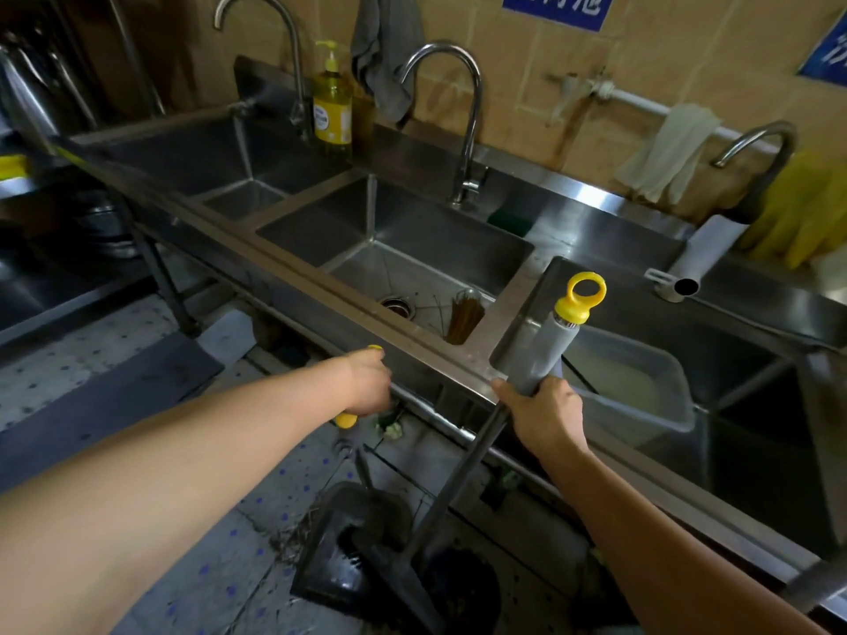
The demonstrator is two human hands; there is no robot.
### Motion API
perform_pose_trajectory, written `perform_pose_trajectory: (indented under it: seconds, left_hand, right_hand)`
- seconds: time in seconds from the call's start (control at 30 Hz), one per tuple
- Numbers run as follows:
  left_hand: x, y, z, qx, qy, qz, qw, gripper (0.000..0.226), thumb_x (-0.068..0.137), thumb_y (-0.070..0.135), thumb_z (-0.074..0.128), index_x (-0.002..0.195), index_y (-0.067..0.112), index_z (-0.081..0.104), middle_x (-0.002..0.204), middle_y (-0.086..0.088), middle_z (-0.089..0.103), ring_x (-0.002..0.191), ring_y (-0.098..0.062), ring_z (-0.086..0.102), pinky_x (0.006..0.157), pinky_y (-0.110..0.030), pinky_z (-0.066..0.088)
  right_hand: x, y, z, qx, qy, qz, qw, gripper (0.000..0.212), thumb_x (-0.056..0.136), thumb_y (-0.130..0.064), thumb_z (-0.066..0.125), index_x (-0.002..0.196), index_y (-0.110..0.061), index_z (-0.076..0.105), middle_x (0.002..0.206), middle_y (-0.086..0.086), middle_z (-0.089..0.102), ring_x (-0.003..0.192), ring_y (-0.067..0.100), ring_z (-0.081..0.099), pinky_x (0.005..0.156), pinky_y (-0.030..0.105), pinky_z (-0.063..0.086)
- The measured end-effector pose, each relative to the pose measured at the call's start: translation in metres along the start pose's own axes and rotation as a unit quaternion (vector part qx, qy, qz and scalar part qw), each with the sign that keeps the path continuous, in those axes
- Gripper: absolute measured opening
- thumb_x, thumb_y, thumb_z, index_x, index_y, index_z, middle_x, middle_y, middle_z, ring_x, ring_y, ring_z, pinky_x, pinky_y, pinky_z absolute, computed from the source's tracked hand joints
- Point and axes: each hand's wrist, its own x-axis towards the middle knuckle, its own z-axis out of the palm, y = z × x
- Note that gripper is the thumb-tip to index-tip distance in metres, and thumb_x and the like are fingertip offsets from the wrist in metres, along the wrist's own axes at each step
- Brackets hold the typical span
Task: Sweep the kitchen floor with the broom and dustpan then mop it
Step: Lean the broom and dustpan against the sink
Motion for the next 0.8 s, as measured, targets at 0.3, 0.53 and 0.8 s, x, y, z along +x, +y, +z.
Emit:
perform_pose_trajectory:
  seconds: [0.3, 0.53, 0.8]
  left_hand:
    - [0.035, -0.01, 0.017, 0.001, 0.107, -0.012, 0.994, 0.021, 0.093, 0.021, 0.051, 0.108, 0.022, 0.065, 0.116, 0.004, 0.062, 0.124, -0.024, 0.039, 0.099, -0.038, 0.039]
    - [0.034, -0.015, 0.019, -0.191, 0.143, -0.042, 0.97, 0.024, 0.096, 0.017, 0.046, 0.112, 0.024, 0.062, 0.121, 0.001, 0.053, 0.115, -0.026, 0.052, 0.082, -0.032, 0.046]
    - [0.036, -0.014, 0.037, -0.455, 0.086, -0.071, 0.884, 0.036, 0.073, 0.021, 0.076, 0.101, 0.022, 0.053, 0.107, 0.002, 0.054, 0.095, -0.018, 0.055, 0.085, -0.035, 0.05]
  right_hand:
    - [0.016, -0.002, 0.005, -0.015, 0.012, 0.006, 1.0, 0.046, 0.086, -0.043, 0.065, 0.099, 0.001, 0.067, 0.089, 0.01, 0.063, 0.079, 0.022, 0.056, 0.066, 0.026, 0.038]
    - [0.018, 0.0, 0.006, -0.001, 0.024, 0.015, 1.0, 0.045, 0.085, -0.043, 0.066, 0.099, -0.001, 0.066, 0.093, 0.014, 0.066, 0.082, 0.026, 0.06, 0.066, 0.027, 0.04]
    - [0.018, 0.0, 0.009, -0.002, 0.026, 0.013, 1.0, 0.048, 0.086, -0.045, 0.064, 0.1, 0.001, 0.065, 0.095, 0.015, 0.067, 0.083, 0.026, 0.061, 0.066, 0.028, 0.041]
